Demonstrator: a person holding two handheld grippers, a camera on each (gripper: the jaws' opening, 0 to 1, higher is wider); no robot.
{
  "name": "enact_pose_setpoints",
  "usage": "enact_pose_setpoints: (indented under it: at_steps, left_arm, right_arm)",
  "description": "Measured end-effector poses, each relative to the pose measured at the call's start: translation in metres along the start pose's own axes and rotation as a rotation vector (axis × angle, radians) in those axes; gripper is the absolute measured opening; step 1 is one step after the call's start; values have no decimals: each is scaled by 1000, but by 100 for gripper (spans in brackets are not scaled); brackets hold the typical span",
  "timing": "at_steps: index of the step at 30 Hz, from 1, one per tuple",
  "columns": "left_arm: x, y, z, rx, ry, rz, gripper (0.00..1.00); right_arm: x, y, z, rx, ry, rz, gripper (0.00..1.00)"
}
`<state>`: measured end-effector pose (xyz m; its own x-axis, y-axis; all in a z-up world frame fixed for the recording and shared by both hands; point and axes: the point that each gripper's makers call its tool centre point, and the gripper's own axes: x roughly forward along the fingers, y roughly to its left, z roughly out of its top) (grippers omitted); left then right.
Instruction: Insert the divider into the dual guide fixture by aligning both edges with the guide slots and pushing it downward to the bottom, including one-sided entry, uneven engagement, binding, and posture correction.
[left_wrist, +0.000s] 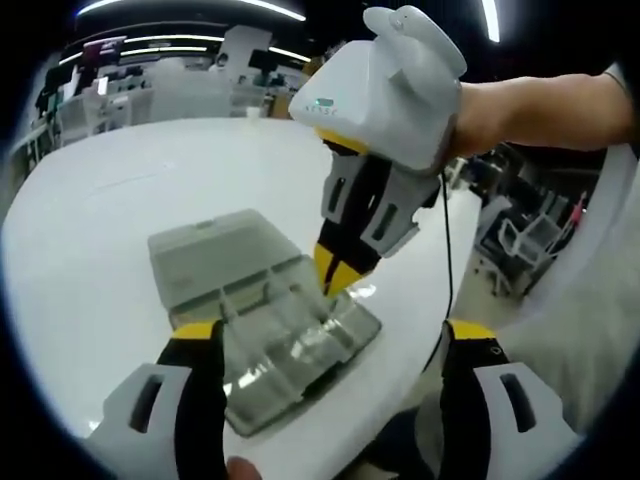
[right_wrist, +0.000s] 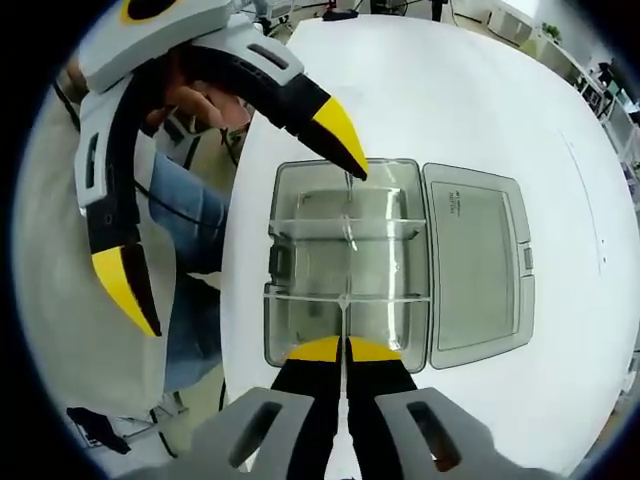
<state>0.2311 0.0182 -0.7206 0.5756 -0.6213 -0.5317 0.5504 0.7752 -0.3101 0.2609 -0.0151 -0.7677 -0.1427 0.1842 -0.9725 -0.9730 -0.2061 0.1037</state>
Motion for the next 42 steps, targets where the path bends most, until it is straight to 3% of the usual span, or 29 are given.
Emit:
enact_pose_setpoints:
  at_steps: [42]
  left_arm:
    - [3,1,-1,-10,4,-2,87]
  right_arm:
    - [14,-1,-4,21,-3,19,0]
